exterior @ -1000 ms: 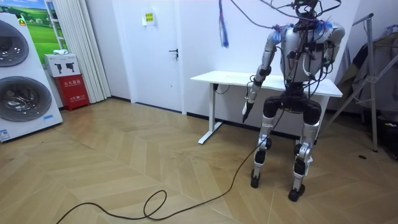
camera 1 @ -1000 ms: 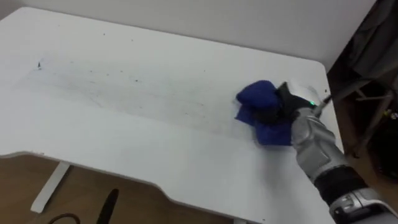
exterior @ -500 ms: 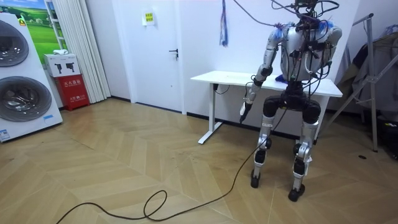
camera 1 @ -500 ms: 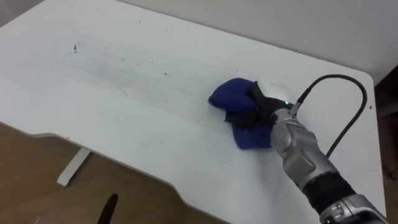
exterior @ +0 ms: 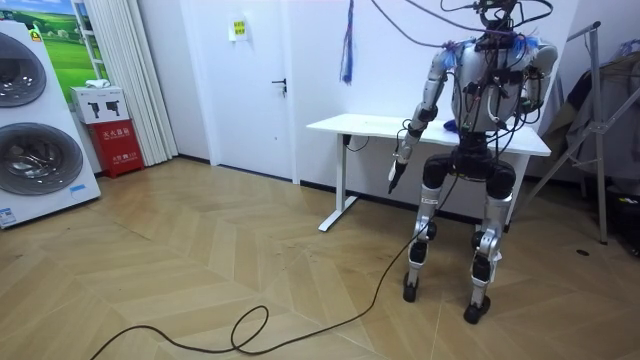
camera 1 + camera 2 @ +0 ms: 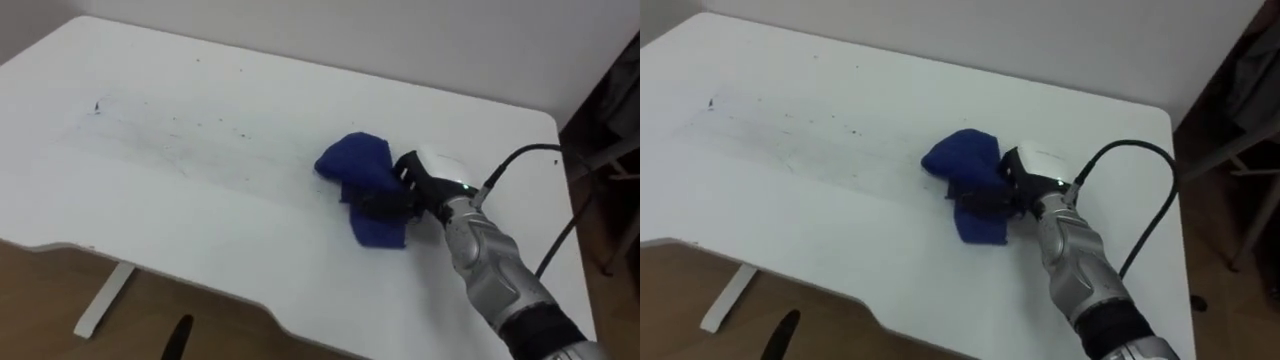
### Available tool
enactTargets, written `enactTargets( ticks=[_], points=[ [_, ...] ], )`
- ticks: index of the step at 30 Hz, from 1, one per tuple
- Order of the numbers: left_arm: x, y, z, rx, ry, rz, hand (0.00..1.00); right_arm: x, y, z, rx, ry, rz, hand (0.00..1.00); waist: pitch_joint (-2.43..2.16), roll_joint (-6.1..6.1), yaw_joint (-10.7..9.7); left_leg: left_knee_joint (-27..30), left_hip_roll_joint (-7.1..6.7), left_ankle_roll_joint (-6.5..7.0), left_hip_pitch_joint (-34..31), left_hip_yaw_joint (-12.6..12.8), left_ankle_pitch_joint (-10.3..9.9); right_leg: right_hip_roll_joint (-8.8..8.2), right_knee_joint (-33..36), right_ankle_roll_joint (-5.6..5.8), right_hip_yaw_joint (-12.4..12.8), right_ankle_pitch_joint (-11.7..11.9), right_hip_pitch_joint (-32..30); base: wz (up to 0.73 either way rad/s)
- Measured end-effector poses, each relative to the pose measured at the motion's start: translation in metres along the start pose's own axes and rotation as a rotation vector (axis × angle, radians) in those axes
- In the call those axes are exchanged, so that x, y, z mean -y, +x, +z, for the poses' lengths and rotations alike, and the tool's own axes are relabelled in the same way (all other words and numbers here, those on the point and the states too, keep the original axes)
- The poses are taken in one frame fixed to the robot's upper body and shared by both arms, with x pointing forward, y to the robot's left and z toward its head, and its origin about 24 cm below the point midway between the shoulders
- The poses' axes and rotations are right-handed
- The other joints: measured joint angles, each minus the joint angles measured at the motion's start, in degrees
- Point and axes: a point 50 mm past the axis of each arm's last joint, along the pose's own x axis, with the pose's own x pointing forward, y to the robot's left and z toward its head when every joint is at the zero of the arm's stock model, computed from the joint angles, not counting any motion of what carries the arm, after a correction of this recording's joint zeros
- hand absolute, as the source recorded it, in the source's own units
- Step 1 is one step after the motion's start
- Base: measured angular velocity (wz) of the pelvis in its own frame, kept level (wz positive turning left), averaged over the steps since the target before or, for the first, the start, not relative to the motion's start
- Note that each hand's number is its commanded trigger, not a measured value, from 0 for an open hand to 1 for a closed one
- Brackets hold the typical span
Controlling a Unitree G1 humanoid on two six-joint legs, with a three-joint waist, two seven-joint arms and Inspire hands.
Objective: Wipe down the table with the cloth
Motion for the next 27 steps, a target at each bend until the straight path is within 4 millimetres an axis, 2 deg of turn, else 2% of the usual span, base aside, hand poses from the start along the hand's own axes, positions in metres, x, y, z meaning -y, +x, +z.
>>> enactTargets(
  ticks=[11,13,16,18,19,21,22,23,24,25,27],
  points=[
    [0.000,0.000,0.001,0.011,0.000,-0.003,0.00,0.006,-0.004,-0.007,-0.014,0.088,-0.031,0.00,-0.13,0.41,-2.71,-0.15,0.00,0.02,-0.10,0.79,-0.01,-0.05,0.50,0.01,1.09,0.00,-0.94,-0.04],
    [0.000,0.000,0.001,0.010,-0.002,-0.003,0.00,0.013,-0.004,-0.010,-0.022,0.118,-0.057,0.00,-0.10,0.45,-2.84,-0.20,0.01,0.03,-0.09,1.35,0.00,-0.05,0.88,0.04,1.94,-0.02,-1.43,-0.11],
    [-0.001,0.000,-0.002,0.004,-0.016,-0.004,0.00,0.037,-0.007,-0.018,-0.031,0.157,-0.153,0.00,-0.11,0.40,-4.21,-0.20,0.00,0.07,-0.03,1.63,-0.03,-0.11,0.81,0.04,2.10,-0.02,-1.52,-0.04],
    [-0.005,0.000,-0.003,0.003,-0.045,0.000,0.00,0.065,-0.013,-0.033,-0.052,0.198,-0.269,0.00,-0.15,0.32,-5.65,-0.24,0.00,0.09,-0.19,1.64,-0.05,-0.10,0.81,0.05,2.10,-0.03,-1.69,0.00],
    [-0.006,0.000,-0.003,0.003,-0.053,0.003,0.00,0.072,-0.015,-0.038,-0.064,0.210,-0.302,0.00,-0.15,0.31,-5.96,-0.24,0.00,0.11,-0.17,1.66,-0.06,-0.10,0.81,0.07,2.15,-0.03,-1.71,0.00],
    [-0.010,-0.001,-0.003,0.009,-0.067,0.013,0.00,0.093,-0.023,-0.064,-0.138,0.241,-0.412,0.00,-0.25,0.12,-7.39,-0.33,0.01,0.12,0.03,2.02,-0.07,-0.09,0.93,0.11,2.52,-0.06,-1.84,-0.09],
    [-0.011,-0.001,-0.003,0.012,-0.069,0.014,0.00,0.097,-0.026,-0.071,-0.159,0.254,-0.439,0.00,-0.30,0.06,-7.42,-0.33,0.01,0.13,0.04,2.31,-0.07,-0.06,0.99,0.11,2.90,-0.06,-2.06,-0.23],
    [-0.014,-0.002,-0.002,0.022,-0.083,0.019,0.00,0.104,-0.033,-0.087,-0.208,0.259,-0.484,0.00,-0.34,-0.03,-7.52,-0.34,0.02,0.13,-0.01,2.81,-0.07,-0.07,1.22,0.11,3.50,-0.06,-2.54,-0.21],
    [-0.018,-0.003,-0.004,0.029,-0.106,0.029,0.00,0.109,-0.042,-0.103,-0.257,0.288,-0.529,0.00,-0.38,-0.19,-8.19,-0.36,0.02,0.18,0.04,3.07,-0.10,-0.09,1.27,0.11,3.74,-0.06,-2.61,-0.16],
    [-0.021,-0.004,-0.006,0.027,-0.117,0.036,0.00,0.110,-0.046,-0.110,-0.283,0.304,-0.553,0.00,-0.44,-0.31,-8.74,-0.36,0.01,0.19,0.11,3.18,-0.12,-0.10,1.36,0.12,3.82,-0.07,-2.64,-0.12],
    [-0.031,-0.006,-0.016,0.011,-0.163,0.066,0.00,0.112,-0.064,-0.139,-0.390,0.355,-0.645,0.00,-0.29,-0.57,-9.64,-0.68,0.08,0.22,0.86,4.01,-0.19,-0.03,1.53,0.19,4.59,-0.11,-2.64,-0.17]
  ],
)
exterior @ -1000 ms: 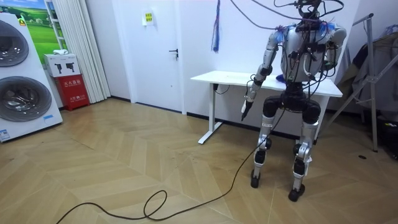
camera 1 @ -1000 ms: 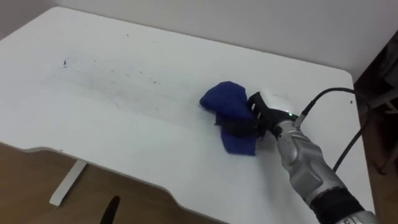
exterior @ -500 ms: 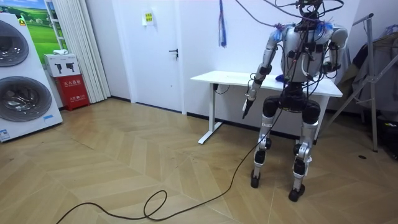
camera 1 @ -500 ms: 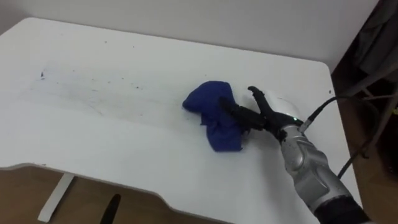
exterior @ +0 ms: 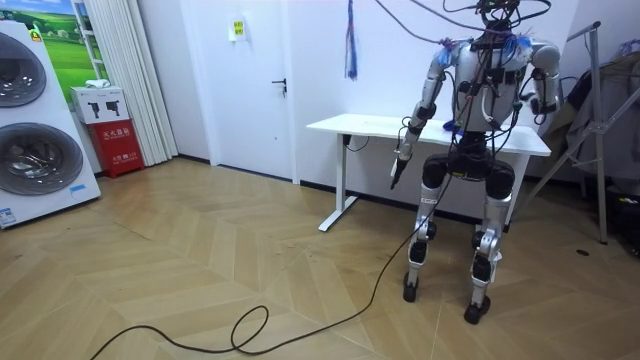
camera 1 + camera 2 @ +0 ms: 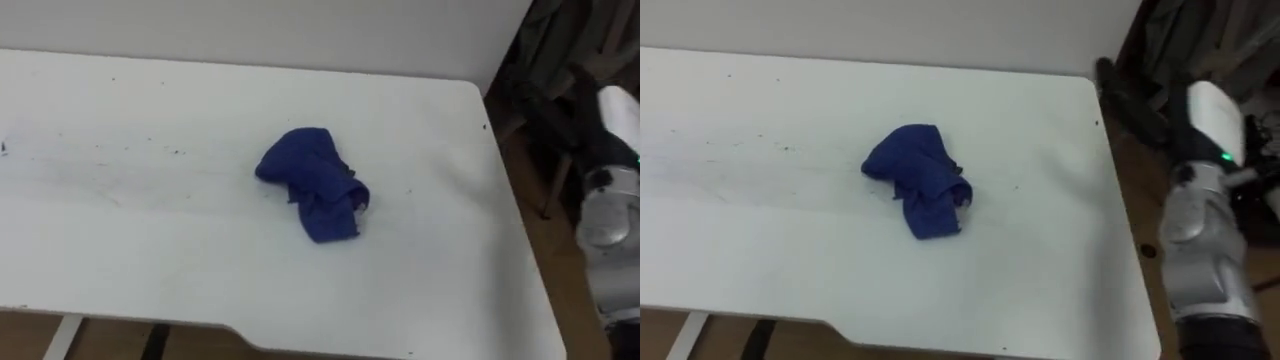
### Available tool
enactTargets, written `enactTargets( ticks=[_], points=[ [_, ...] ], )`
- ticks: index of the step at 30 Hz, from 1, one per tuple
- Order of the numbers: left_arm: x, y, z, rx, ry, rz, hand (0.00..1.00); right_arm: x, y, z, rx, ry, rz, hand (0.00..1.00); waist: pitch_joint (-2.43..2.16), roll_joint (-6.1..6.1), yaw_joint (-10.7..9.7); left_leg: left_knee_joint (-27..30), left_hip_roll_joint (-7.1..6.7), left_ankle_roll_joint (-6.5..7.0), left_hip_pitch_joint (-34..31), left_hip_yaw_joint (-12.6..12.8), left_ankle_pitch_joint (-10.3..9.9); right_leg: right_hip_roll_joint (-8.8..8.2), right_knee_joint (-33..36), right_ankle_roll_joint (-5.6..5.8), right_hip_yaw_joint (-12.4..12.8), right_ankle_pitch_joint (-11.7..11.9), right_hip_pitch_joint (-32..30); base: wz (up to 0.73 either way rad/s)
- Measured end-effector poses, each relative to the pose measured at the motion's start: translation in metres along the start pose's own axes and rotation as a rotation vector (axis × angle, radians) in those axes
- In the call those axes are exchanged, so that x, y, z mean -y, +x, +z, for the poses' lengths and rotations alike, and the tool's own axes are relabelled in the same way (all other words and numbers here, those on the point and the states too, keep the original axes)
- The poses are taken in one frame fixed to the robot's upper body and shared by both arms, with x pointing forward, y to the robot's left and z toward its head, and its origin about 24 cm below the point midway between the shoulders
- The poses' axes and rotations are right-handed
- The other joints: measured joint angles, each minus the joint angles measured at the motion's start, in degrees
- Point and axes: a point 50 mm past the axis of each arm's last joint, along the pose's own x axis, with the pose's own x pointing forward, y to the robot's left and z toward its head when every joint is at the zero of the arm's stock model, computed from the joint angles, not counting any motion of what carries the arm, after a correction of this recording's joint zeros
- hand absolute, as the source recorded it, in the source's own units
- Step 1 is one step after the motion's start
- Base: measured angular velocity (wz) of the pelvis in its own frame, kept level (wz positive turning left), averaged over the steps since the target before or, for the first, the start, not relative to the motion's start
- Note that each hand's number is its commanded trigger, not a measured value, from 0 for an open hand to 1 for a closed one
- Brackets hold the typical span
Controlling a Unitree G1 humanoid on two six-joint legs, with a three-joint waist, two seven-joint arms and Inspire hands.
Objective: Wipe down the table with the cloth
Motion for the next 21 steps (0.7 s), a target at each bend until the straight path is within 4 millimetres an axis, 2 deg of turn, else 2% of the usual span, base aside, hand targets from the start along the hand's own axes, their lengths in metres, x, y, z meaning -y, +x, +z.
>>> enactTargets(
  ticks=[1,3,4,5,9,10,12,13,15,16,18,19,20,21],
  points=[
    [-0.002,0.000,-0.001,-0.001,-0.003,0.005,0.00,0.004,-0.001,-0.010,-0.032,-0.002,-0.019,0.00,0.08,-0.13,-0.53,-0.17,0.00,0.02,0.12,0.12,-0.03,0.03,-0.01,0.01,0.12,0.00,0.02,-0.10],
    [-0.012,-0.002,-0.006,-0.014,-0.019,0.030,0.00,0.017,-0.007,-0.042,-0.139,-0.018,-0.054,0.00,0.26,-0.47,-0.99,-0.36,0.09,0.11,0.11,0.91,-0.24,0.05,0.19,0.04,0.66,-0.03,-0.46,-0.14],
    [-0.015,-0.002,-0.010,-0.022,-0.027,0.038,0.00,0.020,-0.009,-0.048,-0.159,-0.016,-0.059,0.00,0.28,-0.53,-1.19,-0.39,0.13,0.12,0.08,1.28,-0.29,0.12,0.31,0.04,1.12,-0.03,-0.79,-0.25],
    [-0.021,-0.004,-0.017,-0.040,-0.039,0.055,0.00,0.022,-0.012,-0.060,-0.204,0.002,-0.065,0.00,0.28,-0.61,-2.44,-0.37,0.17,0.14,0.03,1.60,-0.48,0.22,0.27,0.04,1.61,-0.02,-0.81,-0.18],
    [-0.040,-0.009,-0.030,-0.070,-0.027,0.099,0.00,0.026,-0.026,-0.111,-0.446,0.094,-0.085,0.00,0.01,-1.19,-5.12,-0.15,0.27,0.20,0.06,2.11,-0.85,0.32,0.20,0.06,2.02,-0.03,-0.89,-0.07],
    [-0.043,-0.009,-0.030,-0.070,-0.029,0.107,0.00,0.025,-0.029,-0.118,-0.480,0.098,-0.084,0.00,-0.05,-1.26,-5.43,-0.16,0.29,0.20,0.08,2.17,-0.86,0.33,0.20,0.05,2.04,-0.03,-0.89,-0.05],
    [-0.047,-0.011,-0.033,-0.080,-0.001,0.123,0.00,0.025,-0.044,-0.148,-0.623,0.116,-0.074,0.00,-0.16,-1.08,-5.91,-0.22,0.33,0.19,0.16,2.39,-0.91,0.43,0.15,0.06,2.27,-0.01,-0.89,-0.05],
    [-0.048,-0.011,-0.033,-0.080,-0.003,0.126,0.00,0.024,-0.049,-0.156,-0.662,0.120,-0.072,0.00,-0.17,-1.03,-5.97,-0.21,0.34,0.18,0.16,2.39,-0.91,0.44,0.16,0.06,2.27,-0.01,-0.90,0.00],
    [-0.055,-0.012,-0.032,-0.078,-0.007,0.145,0.00,0.019,-0.075,-0.185,-0.820,0.121,-0.042,0.00,-0.21,-0.99,-6.19,-0.29,0.68,-0.08,0.25,2.60,-1.09,0.88,0.01,0.06,2.57,-0.02,-0.92,-0.04],
    [-0.056,-0.012,-0.032,-0.079,0.001,0.148,0.00,0.017,-0.083,-0.192,-0.861,0.124,-0.034,0.00,-0.23,-0.98,-6.27,-0.28,0.76,-0.13,0.32,2.63,-1.11,0.96,0.01,0.06,2.57,-0.02,-0.87,-0.04],
    [-0.057,-0.013,-0.037,-0.095,0.011,0.144,0.00,0.014,-0.116,-0.217,-1.008,0.121,-0.003,0.00,-0.25,-0.61,-5.74,-0.39,0.85,-0.21,0.68,3.03,-1.18,0.98,0.05,0.04,2.65,-0.03,-0.75,-0.06],
    [-0.057,-0.014,-0.039,-0.100,0.014,0.141,0.00,0.014,-0.124,-0.222,-1.040,0.116,0.009,0.00,-0.17,-0.69,-5.64,-0.42,0.85,-0.20,0.75,3.15,-1.21,0.98,0.09,0.04,2.74,-0.03,-0.76,-0.08],
    [-0.057,-0.014,-0.039,-0.108,0.013,0.136,0.00,0.013,-0.137,-0.230,-1.093,0.103,0.041,0.00,-0.29,0.06,-5.64,-0.44,0.85,-0.19,0.93,3.29,-1.37,0.97,0.16,0.05,2.85,-0.03,-0.70,-0.06],
    [-0.056,-0.013,-0.039,-0.108,0.011,0.131,0.00,0.010,-0.152,-0.237,-1.138,0.073,0.089,0.00,-0.22,0.18,-5.55,-0.32,0.84,-0.15,1.02,3.32,-1.53,0.96,0.14,0.06,2.93,-0.04,-0.57,-0.05]
  ],
)
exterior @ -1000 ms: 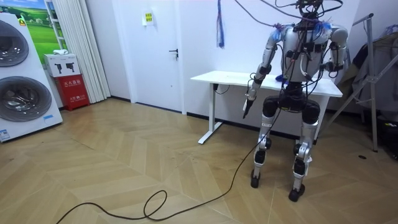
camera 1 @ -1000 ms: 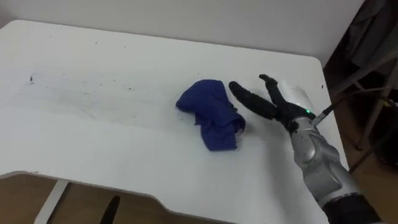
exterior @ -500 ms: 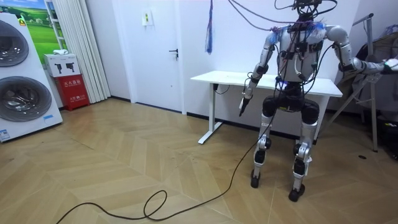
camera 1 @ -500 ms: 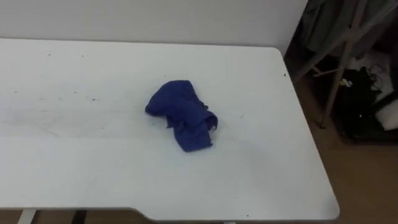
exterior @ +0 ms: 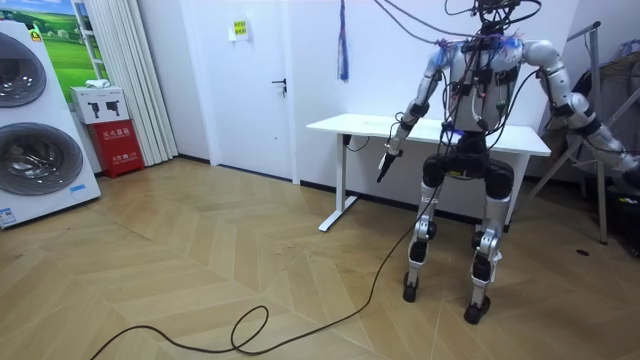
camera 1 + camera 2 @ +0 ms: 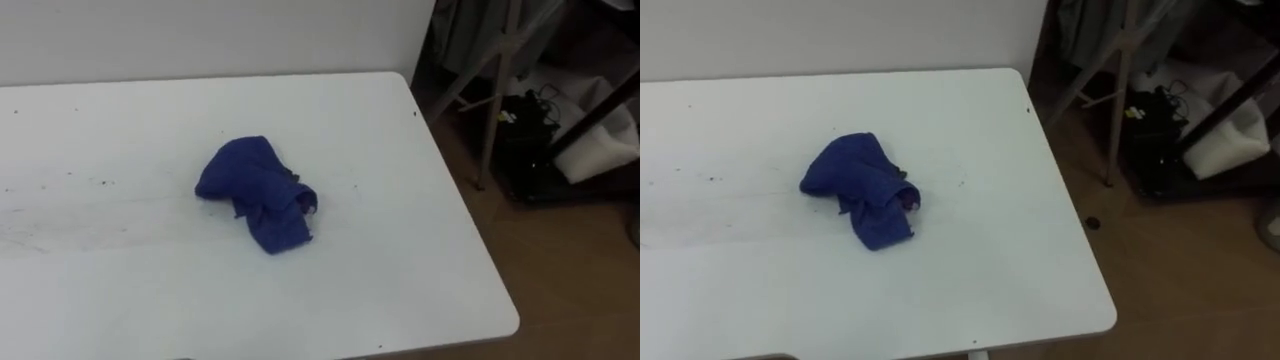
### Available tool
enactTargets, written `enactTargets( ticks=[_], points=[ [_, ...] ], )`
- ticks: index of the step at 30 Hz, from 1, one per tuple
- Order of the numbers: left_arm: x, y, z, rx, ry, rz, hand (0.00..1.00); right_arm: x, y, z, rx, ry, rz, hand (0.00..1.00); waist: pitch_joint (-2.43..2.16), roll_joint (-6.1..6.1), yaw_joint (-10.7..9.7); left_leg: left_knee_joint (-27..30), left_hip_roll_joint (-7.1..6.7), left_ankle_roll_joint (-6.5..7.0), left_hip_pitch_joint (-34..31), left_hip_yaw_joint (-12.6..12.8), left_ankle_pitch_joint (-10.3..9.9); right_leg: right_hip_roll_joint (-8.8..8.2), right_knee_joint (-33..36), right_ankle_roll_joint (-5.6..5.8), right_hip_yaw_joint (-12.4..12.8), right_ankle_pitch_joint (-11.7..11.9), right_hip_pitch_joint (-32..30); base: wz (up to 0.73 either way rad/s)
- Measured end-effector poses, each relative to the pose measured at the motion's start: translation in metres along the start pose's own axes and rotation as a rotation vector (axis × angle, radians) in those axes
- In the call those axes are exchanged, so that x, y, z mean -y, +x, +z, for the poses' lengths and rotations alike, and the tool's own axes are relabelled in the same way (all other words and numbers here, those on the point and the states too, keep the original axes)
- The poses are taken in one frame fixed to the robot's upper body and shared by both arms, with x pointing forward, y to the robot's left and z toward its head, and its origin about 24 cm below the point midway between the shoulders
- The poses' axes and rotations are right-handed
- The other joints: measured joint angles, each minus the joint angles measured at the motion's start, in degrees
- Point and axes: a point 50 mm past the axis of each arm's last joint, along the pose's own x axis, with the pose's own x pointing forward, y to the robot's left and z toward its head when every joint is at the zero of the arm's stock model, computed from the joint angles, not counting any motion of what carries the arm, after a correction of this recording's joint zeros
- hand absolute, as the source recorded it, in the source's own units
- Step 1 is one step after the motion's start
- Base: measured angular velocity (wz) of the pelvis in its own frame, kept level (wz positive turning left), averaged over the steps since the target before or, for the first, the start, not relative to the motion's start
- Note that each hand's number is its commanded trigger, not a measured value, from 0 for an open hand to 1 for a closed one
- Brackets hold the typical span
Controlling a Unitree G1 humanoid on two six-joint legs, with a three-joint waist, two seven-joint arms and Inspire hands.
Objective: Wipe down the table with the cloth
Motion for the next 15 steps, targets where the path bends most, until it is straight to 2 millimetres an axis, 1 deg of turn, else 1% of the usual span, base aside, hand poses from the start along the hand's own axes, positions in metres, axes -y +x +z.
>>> enactTargets(
  ticks=[1,2,3,4,5,6,7,9,10,11,12,13,14,15],
  points=[
    [0.002,0.000,0.000,-0.001,0.010,-0.004,0.00,-0.003,0.000,-0.017,-0.050,-0.050,0.030,0.00,0.00,0.18,0.12,0.02,-0.01,0.01,0.45,0.00,-0.07,0.01,-0.01,0.00,0.11,0.00,0.40,0.00],
    [0.003,0.000,0.000,-0.004,0.018,-0.007,0.00,-0.005,-0.001,-0.026,-0.075,-0.073,0.045,0.00,0.12,0.32,0.06,0.00,-0.01,0.00,0.89,0.00,-0.11,0.02,-0.09,0.01,0.11,-0.01,0.90,0.00],
    [0.006,0.001,-0.002,-0.012,0.034,-0.017,0.00,-0.010,-0.004,-0.043,-0.129,-0.103,0.073,0.00,0.21,0.88,0.10,0.08,0.07,-0.03,1.34,-0.03,-0.37,0.10,-0.56,0.06,-0.02,-0.04,1.75,0.00],
    [0.008,0.001,-0.002,-0.014,0.043,-0.023,0.00,-0.014,-0.006,-0.051,-0.149,-0.129,0.090,0.00,0.15,0.84,0.19,0.11,0.13,-0.05,1.49,-0.02,-0.52,0.16,-0.80,0.05,0.01,-0.04,2.04,-0.04],
    [0.012,0.001,-0.003,-0.017,0.060,-0.034,0.00,-0.026,-0.012,-0.064,-0.179,-0.182,0.130,0.00,0.17,0.96,0.25,0.11,0.15,-0.08,1.69,0.07,-0.58,0.25,-0.80,0.06,0.37,-0.04,2.13,-0.07],
    [0.017,0.001,-0.004,-0.017,0.066,-0.047,0.00,-0.040,-0.019,-0.076,-0.205,-0.230,0.180,0.00,0.39,1.34,0.40,0.12,0.17,-0.08,1.73,0.17,-0.58,0.29,-0.94,0.03,0.46,-0.07,2.14,-0.07],
    [0.020,0.001,-0.005,-0.020,0.070,-0.057,0.00,-0.047,-0.022,-0.082,-0.214,-0.251,0.208,0.00,0.31,1.18,0.45,0.11,0.18,-0.08,1.79,0.22,-0.58,0.30,-1.03,0.04,0.49,-0.08,2.23,-0.05],
    [0.035,0.001,-0.016,-0.058,0.089,-0.099,0.00,-0.073,-0.037,-0.096,-0.223,-0.331,0.315,0.00,0.39,1.61,0.82,-0.05,0.20,-0.08,2.61,0.47,-0.64,0.52,-1.93,0.08,0.85,0.02,2.84,-0.06],
    [0.039,0.001,-0.018,-0.068,0.094,-0.108,0.00,-0.079,-0.040,-0.098,-0.220,-0.350,0.337,0.00,0.38,1.63,0.98,-0.04,0.20,-0.07,2.75,0.53,-0.73,0.52,-1.90,0.09,0.90,0.01,2.93,-0.05],
    [0.046,0.000,-0.021,-0.078,0.100,-0.121,0.00,-0.089,-0.046,-0.100,-0.201,-0.410,0.378,0.00,0.41,1.76,1.64,-0.01,0.20,-0.08,2.90,0.57,-0.87,0.57,-1.94,0.10,0.97,0.01,3.17,0.00],
    [0.052,0.000,-0.023,-0.085,0.118,-0.135,0.00,-0.097,-0.050,-0.099,-0.168,-0.477,0.412,0.00,0.40,1.95,2.43,0.04,0.20,-0.08,2.96,0.57,-0.92,0.59,-2.02,0.13,1.00,0.04,3.26,0.00],
    [0.055,0.000,-0.023,-0.086,0.133,-0.140,0.00,-0.100,-0.051,-0.097,-0.144,-0.517,0.426,0.00,0.39,2.07,2.90,0.18,0.20,-0.07,2.93,0.57,-0.92,0.59,-1.99,0.14,1.01,0.05,3.25,0.00],
    [0.060,-0.001,-0.023,-0.084,0.165,-0.144,0.00,-0.107,-0.053,-0.087,-0.077,-0.604,0.445,0.00,0.35,2.53,3.51,0.21,0.20,-0.07,2.76,0.55,-0.92,0.59,-1.91,0.16,0.97,0.09,3.25,0.03],
    [0.064,-0.001,-0.024,-0.082,0.193,-0.150,0.00,-0.114,-0.053,-0.073,0.002,-0.674,0.449,0.00,0.41,2.88,3.82,0.24,0.21,-0.07,2.56,0.43,-0.92,0.59,-1.98,0.16,0.77,0.12,3.15,0.05]
  ],
)
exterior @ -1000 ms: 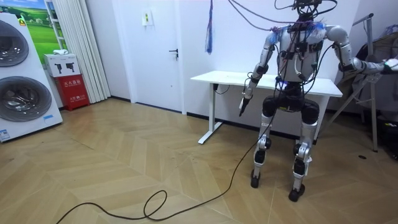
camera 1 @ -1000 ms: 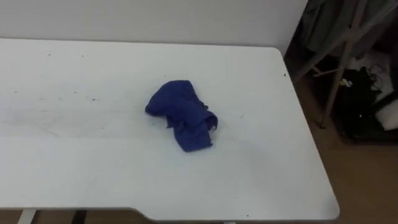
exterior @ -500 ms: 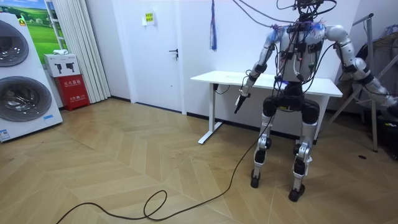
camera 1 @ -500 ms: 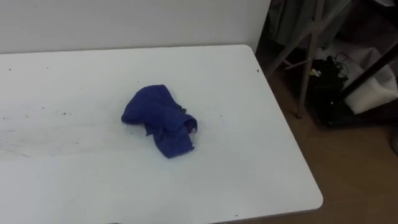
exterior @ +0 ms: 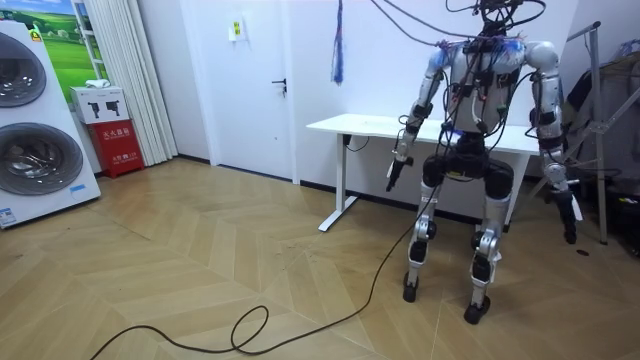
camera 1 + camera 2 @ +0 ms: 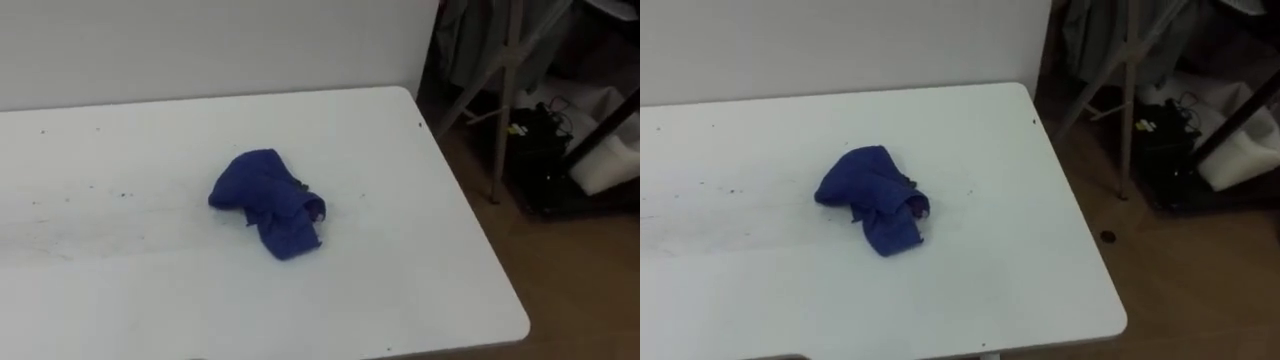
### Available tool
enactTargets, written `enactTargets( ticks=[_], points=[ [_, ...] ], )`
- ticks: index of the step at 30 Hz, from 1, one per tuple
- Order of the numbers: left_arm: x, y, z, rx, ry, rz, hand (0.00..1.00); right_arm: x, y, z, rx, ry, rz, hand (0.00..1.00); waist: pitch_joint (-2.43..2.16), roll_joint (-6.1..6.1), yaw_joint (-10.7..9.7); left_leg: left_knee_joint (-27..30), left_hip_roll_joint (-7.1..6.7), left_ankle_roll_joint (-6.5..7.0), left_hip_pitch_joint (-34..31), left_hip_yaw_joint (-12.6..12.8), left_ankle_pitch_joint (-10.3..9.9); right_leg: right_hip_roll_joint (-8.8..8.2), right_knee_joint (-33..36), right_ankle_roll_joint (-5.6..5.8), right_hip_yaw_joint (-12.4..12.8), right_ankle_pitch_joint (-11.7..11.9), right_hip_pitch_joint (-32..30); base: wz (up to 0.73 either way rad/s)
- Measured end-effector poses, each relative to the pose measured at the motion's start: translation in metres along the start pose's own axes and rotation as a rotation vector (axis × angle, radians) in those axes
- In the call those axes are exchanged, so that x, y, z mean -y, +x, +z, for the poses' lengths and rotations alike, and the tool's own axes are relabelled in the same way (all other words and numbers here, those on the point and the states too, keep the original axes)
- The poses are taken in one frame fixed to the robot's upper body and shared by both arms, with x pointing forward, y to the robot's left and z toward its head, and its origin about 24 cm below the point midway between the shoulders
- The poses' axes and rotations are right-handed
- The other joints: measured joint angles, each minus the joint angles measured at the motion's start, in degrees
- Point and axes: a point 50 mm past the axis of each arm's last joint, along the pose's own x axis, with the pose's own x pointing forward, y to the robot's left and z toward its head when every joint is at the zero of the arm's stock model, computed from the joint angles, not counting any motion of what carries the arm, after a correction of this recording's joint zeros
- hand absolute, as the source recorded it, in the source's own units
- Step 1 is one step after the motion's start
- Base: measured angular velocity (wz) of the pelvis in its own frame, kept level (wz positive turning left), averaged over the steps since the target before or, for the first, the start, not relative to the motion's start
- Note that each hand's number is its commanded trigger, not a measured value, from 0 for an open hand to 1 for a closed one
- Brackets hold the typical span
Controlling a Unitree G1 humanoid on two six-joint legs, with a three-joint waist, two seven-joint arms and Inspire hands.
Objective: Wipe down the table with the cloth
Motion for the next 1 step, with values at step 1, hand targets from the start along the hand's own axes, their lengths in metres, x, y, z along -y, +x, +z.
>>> enactTargets(
  ticks=[1],
  points=[
    [0.0023,0.0001,0.0003,0.001,0.005,-0.002,0.00,0.0026,-0.0002,0.0093,0.030,-0.023,-0.012,0.00,-0.01,0.32,0.20,-0.02,0.00,0.00,-0.03,-0.05,0.00,0.00,0.00,0.00,-0.06,0.00,-0.05,0.04]
  ],
)
